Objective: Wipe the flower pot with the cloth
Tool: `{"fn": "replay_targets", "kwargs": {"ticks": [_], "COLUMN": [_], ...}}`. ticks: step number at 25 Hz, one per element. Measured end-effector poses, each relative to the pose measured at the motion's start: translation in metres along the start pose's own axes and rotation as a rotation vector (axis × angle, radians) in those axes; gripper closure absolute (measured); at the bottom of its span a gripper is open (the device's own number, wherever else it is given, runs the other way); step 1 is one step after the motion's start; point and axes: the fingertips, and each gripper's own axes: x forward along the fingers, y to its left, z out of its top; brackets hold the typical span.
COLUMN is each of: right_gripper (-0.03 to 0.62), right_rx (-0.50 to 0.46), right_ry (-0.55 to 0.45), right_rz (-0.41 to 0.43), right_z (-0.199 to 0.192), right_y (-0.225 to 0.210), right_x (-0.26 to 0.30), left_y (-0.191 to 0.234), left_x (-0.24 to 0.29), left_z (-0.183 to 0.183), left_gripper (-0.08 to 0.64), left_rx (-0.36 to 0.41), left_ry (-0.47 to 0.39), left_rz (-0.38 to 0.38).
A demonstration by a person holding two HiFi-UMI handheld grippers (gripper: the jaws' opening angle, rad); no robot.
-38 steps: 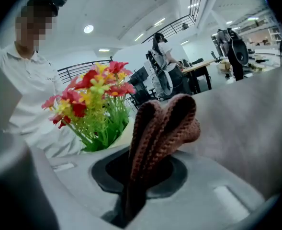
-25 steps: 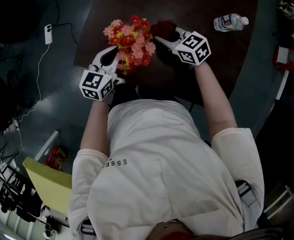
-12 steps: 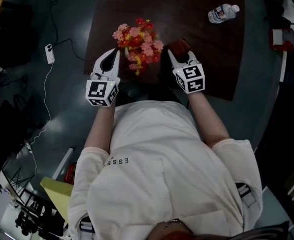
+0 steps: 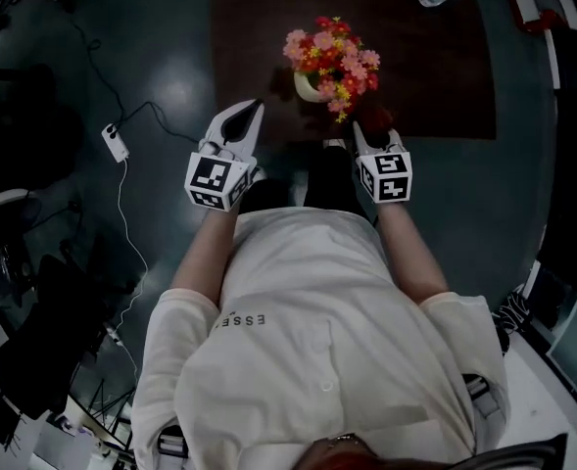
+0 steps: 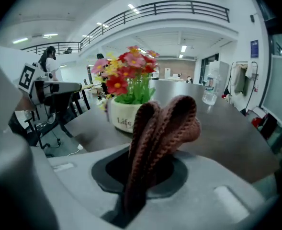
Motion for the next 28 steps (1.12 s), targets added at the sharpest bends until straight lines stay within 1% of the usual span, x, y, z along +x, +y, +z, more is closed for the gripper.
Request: {"fn": "replay_targets", "kwargs": {"ticks": [2, 4, 7, 11, 14, 17, 21, 25, 28], "right_gripper": [0.548, 0.548, 0.548, 0.548, 0.549, 0.548, 0.548, 0.548, 0.548], "right_rx": [0.028, 0.039, 0.010, -0.066, -0.093, -0.083, -0.012, 0.062, 0.164], "right_ry": [0.011, 0.021, 0.024, 0.007, -0.021, -0.057, -0.077, -0.067, -0.056], "right_rz": [-0.002, 0.012, 0.064, 0.145, 0.200, 0.202, 0.115, 0.051, 0.025], "right_z": [-0.015, -0.023, -0.023, -0.005, 0.027, 0.061, 0.095, 0.111, 0.112], "right_y": [0.026, 0.052, 0.099, 0.157, 0.184, 0.192, 0.174, 0.154, 0.143], "right_x": [-0.006, -0.008, -0.001, 0.020, 0.038, 0.065, 0.107, 0.134, 0.139], "left_y": [0.003, 0.005, 0.008, 0.019, 0.029, 0.040, 0.051, 0.057, 0.055], "left_x": [-0.012, -0.023, -0.035, -0.051, -0.057, -0.062, -0.065, -0.066, -0.068], "left_z": [-0.007, -0.012, -0.021, -0.029, -0.031, -0.034, -0.037, -0.039, -0.044], "left_gripper": [0.550, 0.549, 0.550, 0.551, 0.549, 0.549, 0.549, 0.549, 0.549], "left_rx": [-0.003, -0.005, -0.016, -0.036, -0.060, -0.075, -0.090, -0.079, -0.066], "left_ry": [0.019, 0.033, 0.046, 0.051, 0.045, 0.045, 0.048, 0.054, 0.060], "left_rz": [-0.033, -0.058, -0.087, -0.079, -0.063, -0.047, -0.031, -0.030, -0.041]}}
